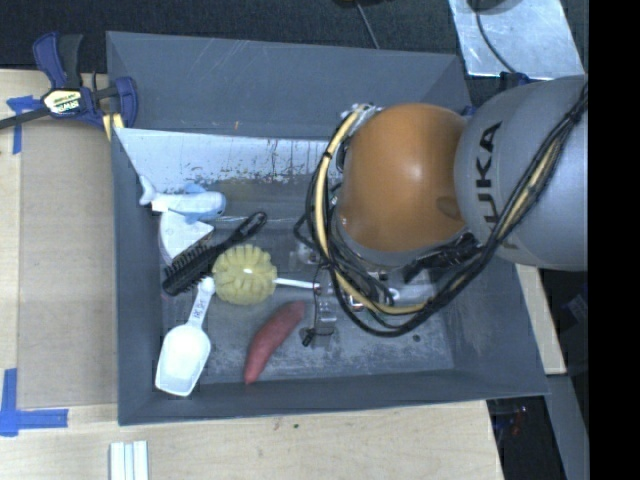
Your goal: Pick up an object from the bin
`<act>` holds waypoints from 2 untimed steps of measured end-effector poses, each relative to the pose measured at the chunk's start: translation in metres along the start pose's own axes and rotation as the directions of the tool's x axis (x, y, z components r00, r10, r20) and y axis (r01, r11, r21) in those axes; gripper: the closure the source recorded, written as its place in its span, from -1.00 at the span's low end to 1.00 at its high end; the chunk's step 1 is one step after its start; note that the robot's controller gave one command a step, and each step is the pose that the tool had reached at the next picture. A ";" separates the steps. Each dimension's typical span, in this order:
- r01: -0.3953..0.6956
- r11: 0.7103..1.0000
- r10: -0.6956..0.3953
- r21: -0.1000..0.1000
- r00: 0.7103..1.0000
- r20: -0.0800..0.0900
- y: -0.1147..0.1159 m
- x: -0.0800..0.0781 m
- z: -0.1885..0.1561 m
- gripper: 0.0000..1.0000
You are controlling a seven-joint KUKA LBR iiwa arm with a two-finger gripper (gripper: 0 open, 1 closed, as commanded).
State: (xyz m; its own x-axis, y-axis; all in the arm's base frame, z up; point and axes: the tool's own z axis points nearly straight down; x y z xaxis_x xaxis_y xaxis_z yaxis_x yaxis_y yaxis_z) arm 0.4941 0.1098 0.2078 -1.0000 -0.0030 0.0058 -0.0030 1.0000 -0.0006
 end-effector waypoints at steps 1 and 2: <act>-0.004 1.000 0.004 -0.001 1.000 0.008 -0.001 -0.002 -0.005 -1.00; 0.278 0.961 -0.278 0.001 0.961 0.009 0.016 -0.010 0.104 -1.00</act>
Offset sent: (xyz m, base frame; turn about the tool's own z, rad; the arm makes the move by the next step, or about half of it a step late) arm 0.0104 0.0218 -0.1378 -0.3645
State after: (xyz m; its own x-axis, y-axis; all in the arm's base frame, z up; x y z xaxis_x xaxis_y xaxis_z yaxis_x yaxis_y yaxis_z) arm 0.5037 0.1260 0.1035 -0.9598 -0.2807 -0.0035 -0.2807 0.9598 -0.0004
